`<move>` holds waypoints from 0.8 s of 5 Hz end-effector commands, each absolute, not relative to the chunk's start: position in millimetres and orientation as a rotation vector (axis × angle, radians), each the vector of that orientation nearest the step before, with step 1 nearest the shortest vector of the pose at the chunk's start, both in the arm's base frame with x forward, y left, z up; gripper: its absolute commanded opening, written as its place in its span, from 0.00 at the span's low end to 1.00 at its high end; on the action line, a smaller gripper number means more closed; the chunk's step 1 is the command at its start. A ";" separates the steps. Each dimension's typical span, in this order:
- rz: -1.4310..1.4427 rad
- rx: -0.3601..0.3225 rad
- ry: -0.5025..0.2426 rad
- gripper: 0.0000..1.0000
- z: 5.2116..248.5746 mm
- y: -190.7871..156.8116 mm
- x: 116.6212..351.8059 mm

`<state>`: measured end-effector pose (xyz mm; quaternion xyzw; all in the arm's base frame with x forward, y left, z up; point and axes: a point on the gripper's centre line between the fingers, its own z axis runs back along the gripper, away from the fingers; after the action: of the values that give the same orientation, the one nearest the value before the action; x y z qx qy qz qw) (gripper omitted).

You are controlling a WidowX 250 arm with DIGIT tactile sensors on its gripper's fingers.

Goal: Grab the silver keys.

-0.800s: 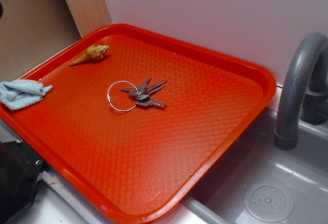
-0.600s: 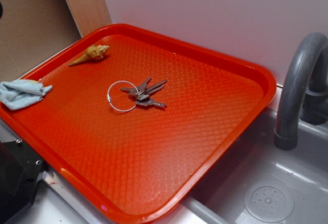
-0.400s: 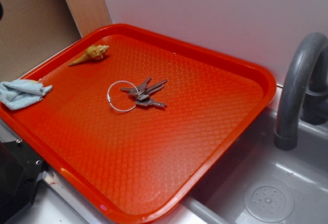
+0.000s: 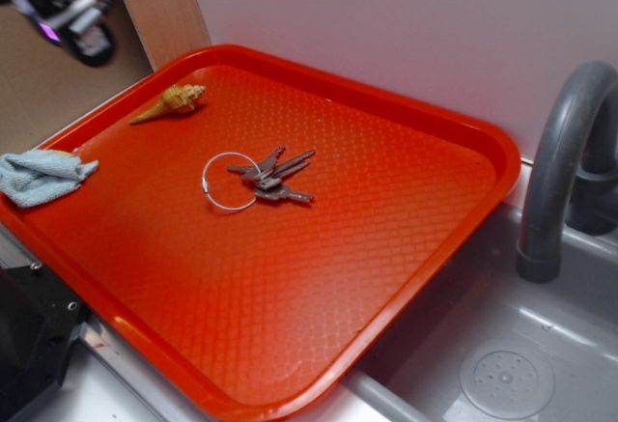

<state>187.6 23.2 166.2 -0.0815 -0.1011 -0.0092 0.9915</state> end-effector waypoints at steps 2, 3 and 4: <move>0.045 -0.342 -0.018 1.00 63.0 8.9 226.9; 0.002 -0.309 0.041 1.00 49.1 -2.9 235.2; -0.008 -0.275 0.029 1.00 42.9 -6.4 243.3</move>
<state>240.7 0.9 38.2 -0.1402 0.0327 0.0140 0.9895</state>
